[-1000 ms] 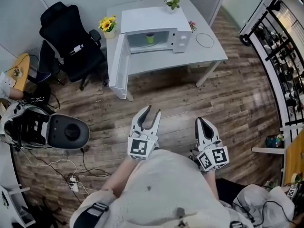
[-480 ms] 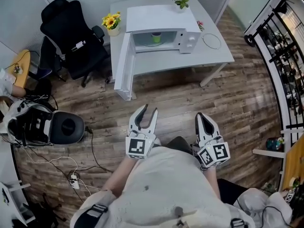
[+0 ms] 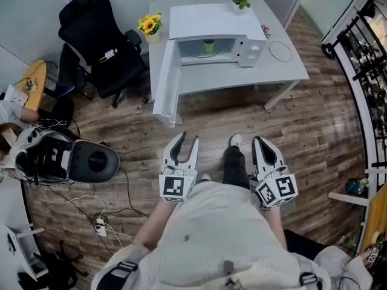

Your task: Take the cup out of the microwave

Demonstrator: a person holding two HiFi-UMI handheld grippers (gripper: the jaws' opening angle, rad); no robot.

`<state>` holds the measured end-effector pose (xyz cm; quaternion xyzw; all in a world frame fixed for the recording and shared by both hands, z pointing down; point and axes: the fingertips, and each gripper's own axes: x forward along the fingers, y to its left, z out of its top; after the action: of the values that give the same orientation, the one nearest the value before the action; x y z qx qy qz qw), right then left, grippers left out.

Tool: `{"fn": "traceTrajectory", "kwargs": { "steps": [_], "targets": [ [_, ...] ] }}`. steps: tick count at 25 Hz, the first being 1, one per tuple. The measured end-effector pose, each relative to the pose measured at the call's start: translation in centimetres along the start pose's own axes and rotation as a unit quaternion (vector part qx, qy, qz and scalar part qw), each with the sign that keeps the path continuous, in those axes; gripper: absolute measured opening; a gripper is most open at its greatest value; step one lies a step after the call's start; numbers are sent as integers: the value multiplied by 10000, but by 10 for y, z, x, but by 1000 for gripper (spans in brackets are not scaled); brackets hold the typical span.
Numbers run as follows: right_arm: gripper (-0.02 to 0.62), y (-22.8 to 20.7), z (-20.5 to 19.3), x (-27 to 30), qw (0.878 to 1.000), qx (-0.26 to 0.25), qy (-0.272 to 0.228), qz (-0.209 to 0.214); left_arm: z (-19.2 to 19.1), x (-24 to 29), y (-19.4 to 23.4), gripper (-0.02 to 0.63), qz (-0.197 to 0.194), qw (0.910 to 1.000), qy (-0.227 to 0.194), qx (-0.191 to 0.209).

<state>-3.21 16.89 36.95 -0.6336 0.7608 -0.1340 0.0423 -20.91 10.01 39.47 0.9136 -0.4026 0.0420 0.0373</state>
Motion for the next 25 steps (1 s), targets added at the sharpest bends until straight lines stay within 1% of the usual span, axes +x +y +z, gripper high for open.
{"fn": "traceTrajectory", "kwargs": {
  "steps": [4, 10, 16, 25],
  "targets": [
    [9, -10, 4, 20, 9999, -47, 36, 160, 4, 14, 5, 144, 139, 9999, -70, 3],
    [9, -40, 20, 56, 9989, -177, 75, 436, 9, 51, 7, 144, 252, 9996, -85, -5],
    [9, -76, 41, 101, 9977, -235, 124, 616, 15, 99, 18, 144, 472, 9988, -83, -68],
    [9, -114, 58, 171, 9932, -231, 298, 1098, 23, 171, 28, 144, 796, 9967, -128, -93]
  ]
}}
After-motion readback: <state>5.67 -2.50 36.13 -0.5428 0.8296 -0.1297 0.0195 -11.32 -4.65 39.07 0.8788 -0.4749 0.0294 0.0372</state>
